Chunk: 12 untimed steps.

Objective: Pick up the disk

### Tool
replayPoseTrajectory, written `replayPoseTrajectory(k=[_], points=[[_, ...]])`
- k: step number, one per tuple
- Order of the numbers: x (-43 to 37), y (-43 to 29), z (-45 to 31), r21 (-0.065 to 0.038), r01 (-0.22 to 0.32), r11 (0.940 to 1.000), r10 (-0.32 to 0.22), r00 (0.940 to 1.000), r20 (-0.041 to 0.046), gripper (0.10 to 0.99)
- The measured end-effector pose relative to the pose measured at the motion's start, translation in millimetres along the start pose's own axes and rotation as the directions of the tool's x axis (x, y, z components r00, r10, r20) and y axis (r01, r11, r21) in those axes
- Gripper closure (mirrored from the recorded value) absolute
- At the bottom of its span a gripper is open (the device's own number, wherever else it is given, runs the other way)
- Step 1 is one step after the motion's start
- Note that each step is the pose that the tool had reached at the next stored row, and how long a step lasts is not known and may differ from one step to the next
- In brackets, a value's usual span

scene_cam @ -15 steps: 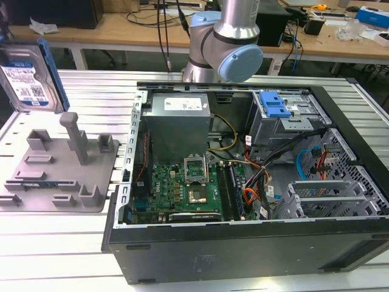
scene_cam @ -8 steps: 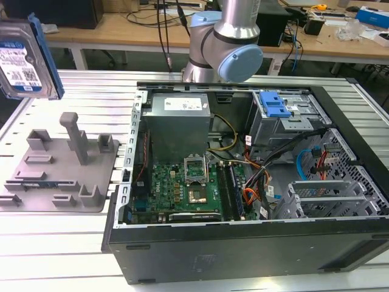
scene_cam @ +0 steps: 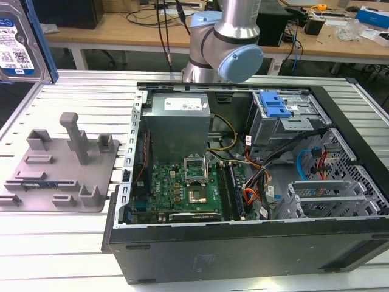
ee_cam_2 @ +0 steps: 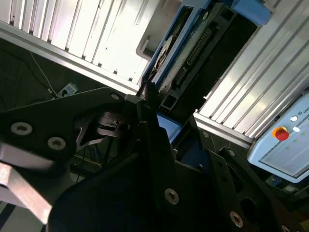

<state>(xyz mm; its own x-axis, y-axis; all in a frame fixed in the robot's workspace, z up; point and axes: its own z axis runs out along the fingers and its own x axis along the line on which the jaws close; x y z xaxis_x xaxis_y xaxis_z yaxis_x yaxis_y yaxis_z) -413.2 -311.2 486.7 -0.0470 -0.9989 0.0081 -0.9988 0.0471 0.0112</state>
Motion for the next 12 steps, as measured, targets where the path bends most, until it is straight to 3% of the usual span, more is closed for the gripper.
replayPoseTrajectory(k=[12], points=[[0.0,0.0,-0.1,0.0,0.0,1.0,0.0,1.0,0.0,0.718]])
